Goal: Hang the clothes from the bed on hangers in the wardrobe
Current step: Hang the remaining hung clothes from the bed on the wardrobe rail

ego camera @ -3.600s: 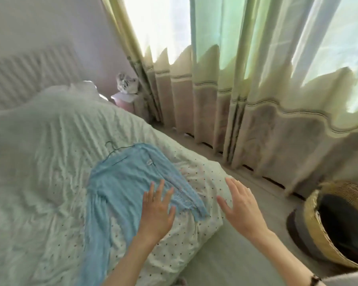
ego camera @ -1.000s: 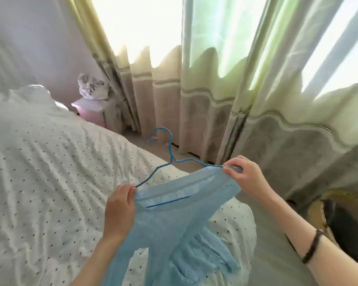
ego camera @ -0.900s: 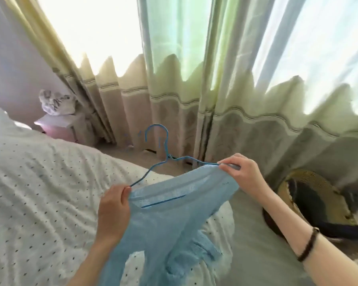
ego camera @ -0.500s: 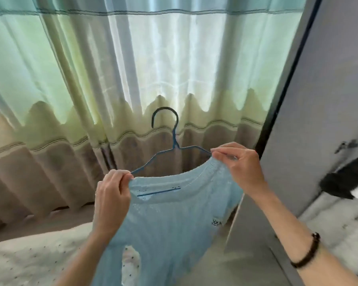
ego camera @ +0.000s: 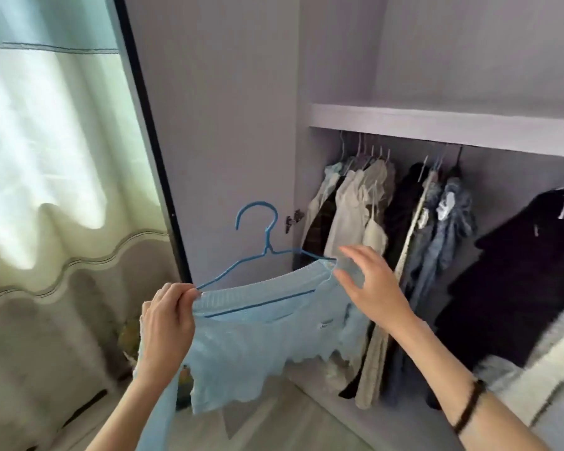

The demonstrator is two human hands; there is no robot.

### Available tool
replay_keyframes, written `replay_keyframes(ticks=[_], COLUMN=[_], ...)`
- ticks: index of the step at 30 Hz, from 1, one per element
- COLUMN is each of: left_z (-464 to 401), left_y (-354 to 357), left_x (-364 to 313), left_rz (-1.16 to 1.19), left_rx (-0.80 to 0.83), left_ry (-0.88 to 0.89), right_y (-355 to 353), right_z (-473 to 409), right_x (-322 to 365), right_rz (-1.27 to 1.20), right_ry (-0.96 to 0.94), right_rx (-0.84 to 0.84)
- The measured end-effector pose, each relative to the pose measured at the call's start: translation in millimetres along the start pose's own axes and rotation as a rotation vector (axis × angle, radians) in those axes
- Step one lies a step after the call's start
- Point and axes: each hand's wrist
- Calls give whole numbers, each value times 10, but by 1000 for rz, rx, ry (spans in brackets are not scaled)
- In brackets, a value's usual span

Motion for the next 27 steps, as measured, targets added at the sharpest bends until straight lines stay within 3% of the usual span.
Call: replay_keyframes(ticks=[7,12,20,24,27], left_z=[-238,-287,-72,30,-22], left_y=[949,1456,2169,2378,2565], left_x=[-363,-526,-1033,-1140,-1225], left_rz=[97,179,191,208,218], left_rx=[203,388,889,922,860], left_ry=[75,234,516,650,756], right_y=[-539,-779,-1021,-1003,-1004], right_z=[277,689,1277,1461,1455], right_x=[-533,-577,-510,-553,-609], right_rz=[261,353,637,831,791], right_ry=[207,360,795,1055,1215], right_rx=[-159,-307,-415,-393,-441])
Point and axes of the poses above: each hand's wrist, its own z-axis away from the middle knuckle, its own y-axis out of the palm, x = y × z, and after that the axes turned 6 degrees about -x, right-handed
